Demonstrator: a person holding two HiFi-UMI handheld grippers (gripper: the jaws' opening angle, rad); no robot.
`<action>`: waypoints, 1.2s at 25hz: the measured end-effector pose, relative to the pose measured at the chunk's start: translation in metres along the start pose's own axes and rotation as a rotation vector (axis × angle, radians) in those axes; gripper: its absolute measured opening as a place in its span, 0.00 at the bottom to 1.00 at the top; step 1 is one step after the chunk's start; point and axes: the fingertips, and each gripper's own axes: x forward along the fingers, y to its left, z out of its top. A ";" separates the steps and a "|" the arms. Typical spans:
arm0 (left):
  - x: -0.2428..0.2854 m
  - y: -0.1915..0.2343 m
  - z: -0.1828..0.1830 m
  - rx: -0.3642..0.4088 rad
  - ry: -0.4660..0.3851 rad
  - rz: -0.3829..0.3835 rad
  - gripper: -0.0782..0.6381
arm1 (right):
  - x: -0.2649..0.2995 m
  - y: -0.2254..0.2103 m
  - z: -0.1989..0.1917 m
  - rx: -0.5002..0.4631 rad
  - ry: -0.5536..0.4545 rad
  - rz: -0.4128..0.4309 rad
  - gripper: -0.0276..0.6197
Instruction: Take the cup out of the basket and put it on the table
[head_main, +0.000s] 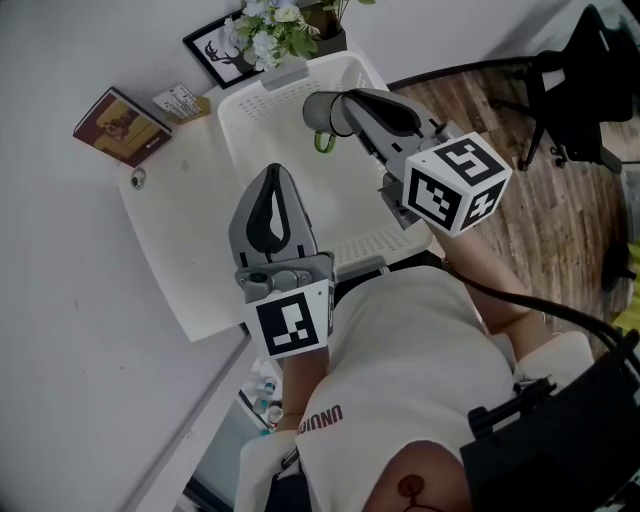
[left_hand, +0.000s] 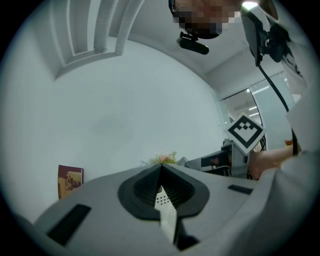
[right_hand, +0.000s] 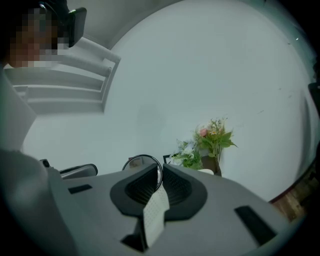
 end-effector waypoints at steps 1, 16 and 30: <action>0.001 -0.002 0.001 0.002 0.000 -0.001 0.12 | -0.002 -0.001 0.003 0.000 -0.007 0.000 0.11; 0.018 -0.032 0.006 0.024 0.016 -0.032 0.12 | -0.031 -0.036 0.031 0.051 -0.089 -0.015 0.11; 0.033 -0.060 0.004 0.014 0.029 -0.061 0.12 | -0.054 -0.078 0.040 0.088 -0.128 -0.081 0.11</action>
